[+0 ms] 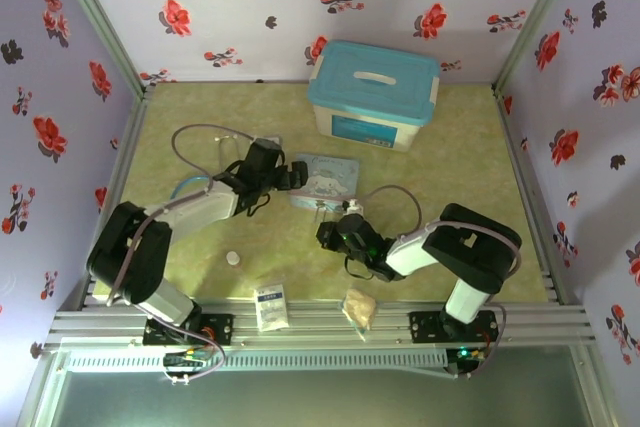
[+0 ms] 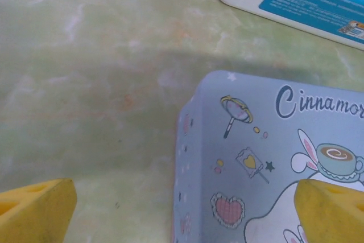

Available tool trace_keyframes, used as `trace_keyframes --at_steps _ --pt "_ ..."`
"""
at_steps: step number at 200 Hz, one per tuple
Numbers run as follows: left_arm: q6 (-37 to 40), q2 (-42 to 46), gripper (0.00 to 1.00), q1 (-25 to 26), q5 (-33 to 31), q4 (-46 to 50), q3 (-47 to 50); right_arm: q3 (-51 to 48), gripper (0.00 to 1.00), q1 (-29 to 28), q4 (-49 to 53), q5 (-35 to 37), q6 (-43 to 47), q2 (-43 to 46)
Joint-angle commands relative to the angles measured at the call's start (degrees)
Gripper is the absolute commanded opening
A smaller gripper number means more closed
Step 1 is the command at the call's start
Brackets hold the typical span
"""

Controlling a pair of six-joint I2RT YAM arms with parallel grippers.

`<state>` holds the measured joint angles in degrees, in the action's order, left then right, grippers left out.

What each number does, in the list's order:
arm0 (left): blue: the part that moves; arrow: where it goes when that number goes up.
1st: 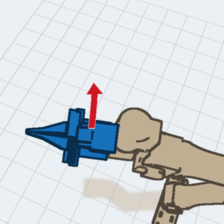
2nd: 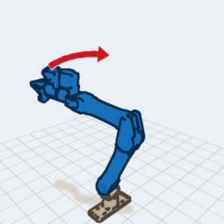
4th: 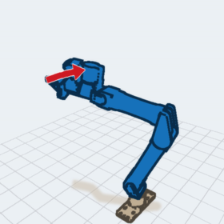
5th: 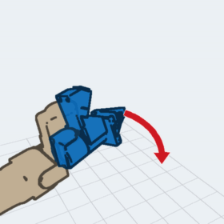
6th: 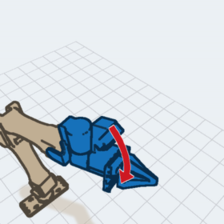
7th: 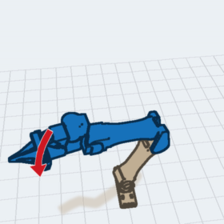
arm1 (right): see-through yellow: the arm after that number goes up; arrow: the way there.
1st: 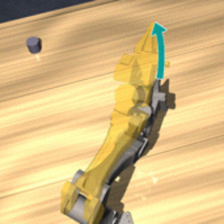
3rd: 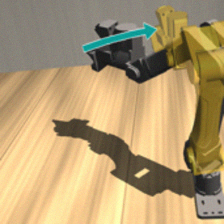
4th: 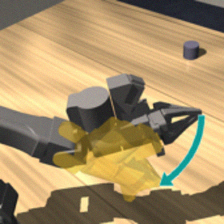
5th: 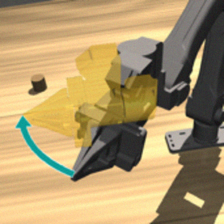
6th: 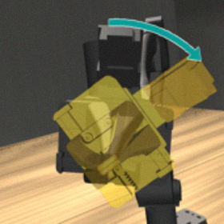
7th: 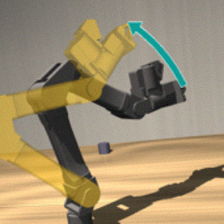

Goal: Unlock the padlock with the key

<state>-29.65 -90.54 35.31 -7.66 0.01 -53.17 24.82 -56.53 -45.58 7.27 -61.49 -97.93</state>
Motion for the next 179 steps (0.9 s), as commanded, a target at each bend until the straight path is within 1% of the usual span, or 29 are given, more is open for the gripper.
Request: trace_keyframes --at_steps 1,19,40,49,64,76,89,106,120,140,159,179 --pt "3.5 -2.0 0.93 -0.1 3.3 -3.7 -1.3 -2.2 0.14 -1.7 -4.9 2.7 -8.3 -5.1" --pt "3.8 -3.6 0.84 0.0 6.0 -4.2 -1.8 -3.3 0.13 -3.2 -10.1 7.0 -12.2 -7.4" --pt "4.0 -5.0 0.8 0.2 5.8 -3.3 -2.1 -2.4 0.13 -3.6 -15.0 7.1 -13.4 -11.1" --pt "3.7 -5.6 0.78 0.3 5.8 -3.0 -1.9 -2.3 0.1 -3.9 -16.6 7.4 -14.2 -12.6" --pt "4.3 -6.3 0.75 0.9 6.0 -2.4 -1.4 -3.0 0.07 -4.5 -21.2 9.4 -15.3 -14.8" --pt "4.6 -6.5 0.7 1.2 5.8 -2.0 -0.7 -3.6 0.05 -5.3 -23.6 12.4 -16.2 -15.9" --pt "4.0 -6.6 0.7 1.2 6.0 -3.2 0.8 -4.1 0.02 -6.7 -24.5 17.5 -16.3 -16.1" --pt "3.5 -6.3 0.69 1.3 6.5 -4.3 2.3 -2.8 0.02 -7.3 -21.6 19.4 -15.1 -14.6" --pt "3.7 -6.7 0.68 1.2 6.4 -3.2 2.2 -2.3 0.02 -7.5 -19.4 21.9 -16.3 -13.7" --pt "3.7 -7.1 0.67 1.2 5.6 -2.5 2.4 -2.6 0.01 -7.5 -22.5 25.1 -16.7 -14.6" --pt "1.8 -6.9 0.69 1.1 5.8 -5.0 4.4 -2.5 0.0 -7.7 -22.4 28.8 -20.4 -15.5" --pt "1.3 -6.5 0.68 1.1 6.2 -6.9 6.5 -1.8 0.0 -8.1 -28.2 31.5 -17.4 -17.0"
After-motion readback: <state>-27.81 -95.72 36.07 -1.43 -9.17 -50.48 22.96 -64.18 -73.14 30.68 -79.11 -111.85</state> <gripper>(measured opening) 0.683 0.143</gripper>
